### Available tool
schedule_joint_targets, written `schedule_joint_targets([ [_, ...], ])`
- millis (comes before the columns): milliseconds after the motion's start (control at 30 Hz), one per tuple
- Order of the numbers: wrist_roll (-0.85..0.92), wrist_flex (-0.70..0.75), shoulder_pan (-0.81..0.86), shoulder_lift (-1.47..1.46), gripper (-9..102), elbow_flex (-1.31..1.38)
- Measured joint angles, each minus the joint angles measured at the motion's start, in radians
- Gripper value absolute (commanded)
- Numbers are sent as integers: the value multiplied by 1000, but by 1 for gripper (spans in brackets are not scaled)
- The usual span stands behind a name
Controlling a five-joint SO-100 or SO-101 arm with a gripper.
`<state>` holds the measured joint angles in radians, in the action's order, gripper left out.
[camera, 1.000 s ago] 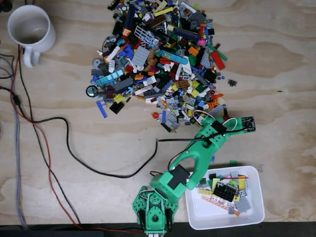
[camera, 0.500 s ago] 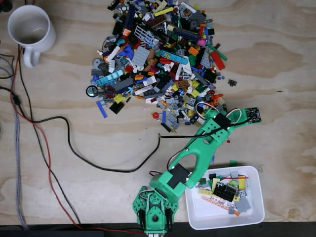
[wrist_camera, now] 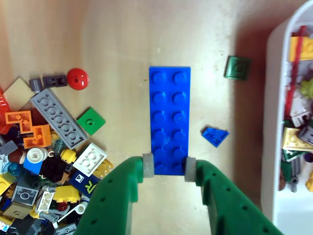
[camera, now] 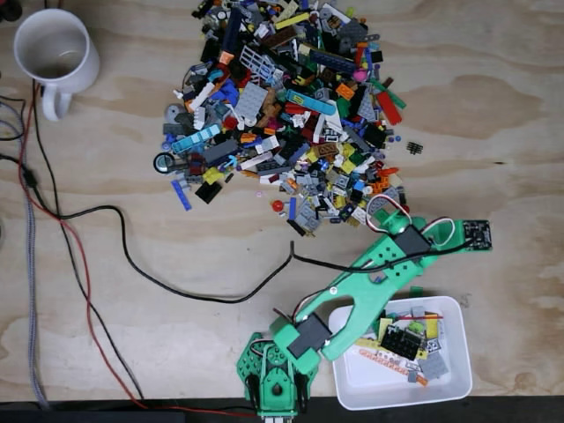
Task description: Find the closest Lego and put it in the bin.
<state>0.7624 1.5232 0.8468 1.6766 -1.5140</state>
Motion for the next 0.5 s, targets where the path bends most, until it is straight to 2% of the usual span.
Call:
schedule_joint_targets([
  [167,46,83,133,153,6,-34],
  [500,183,115,359,428,8,-354],
])
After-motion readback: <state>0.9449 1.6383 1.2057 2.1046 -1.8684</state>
